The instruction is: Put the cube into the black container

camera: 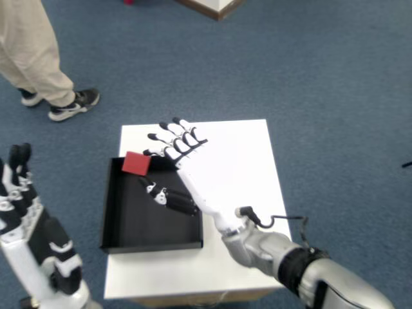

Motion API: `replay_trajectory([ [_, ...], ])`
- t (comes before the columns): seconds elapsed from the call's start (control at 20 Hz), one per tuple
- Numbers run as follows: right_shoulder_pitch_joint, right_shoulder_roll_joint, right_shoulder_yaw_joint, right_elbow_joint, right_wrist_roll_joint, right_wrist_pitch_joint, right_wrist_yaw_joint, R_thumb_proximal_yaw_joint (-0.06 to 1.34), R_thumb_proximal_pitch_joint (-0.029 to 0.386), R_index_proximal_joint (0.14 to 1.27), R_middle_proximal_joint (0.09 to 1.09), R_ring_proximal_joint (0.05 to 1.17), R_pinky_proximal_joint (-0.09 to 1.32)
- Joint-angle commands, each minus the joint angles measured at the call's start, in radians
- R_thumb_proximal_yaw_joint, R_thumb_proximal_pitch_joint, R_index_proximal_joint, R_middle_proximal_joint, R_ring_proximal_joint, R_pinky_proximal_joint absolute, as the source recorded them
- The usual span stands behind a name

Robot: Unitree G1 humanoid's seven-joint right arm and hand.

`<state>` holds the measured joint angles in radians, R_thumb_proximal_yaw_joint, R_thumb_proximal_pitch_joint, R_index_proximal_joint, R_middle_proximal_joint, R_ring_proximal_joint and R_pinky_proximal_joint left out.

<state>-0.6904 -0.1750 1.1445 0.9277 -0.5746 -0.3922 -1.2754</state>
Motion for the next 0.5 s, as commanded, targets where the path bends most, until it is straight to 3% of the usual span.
replay_trajectory([
  [0.05, -0.072, 0.004, 0.033, 0.034, 0.063, 0.033, 0.044, 1.24, 0.178, 1.08, 0.43, 0.33, 0.26],
  [0.5, -0.105, 0.015, 0.198, 0.079, 0.161, 0.115, 0.168, 1.22, 0.181, 1.08, 0.43, 0.34, 0.28],
])
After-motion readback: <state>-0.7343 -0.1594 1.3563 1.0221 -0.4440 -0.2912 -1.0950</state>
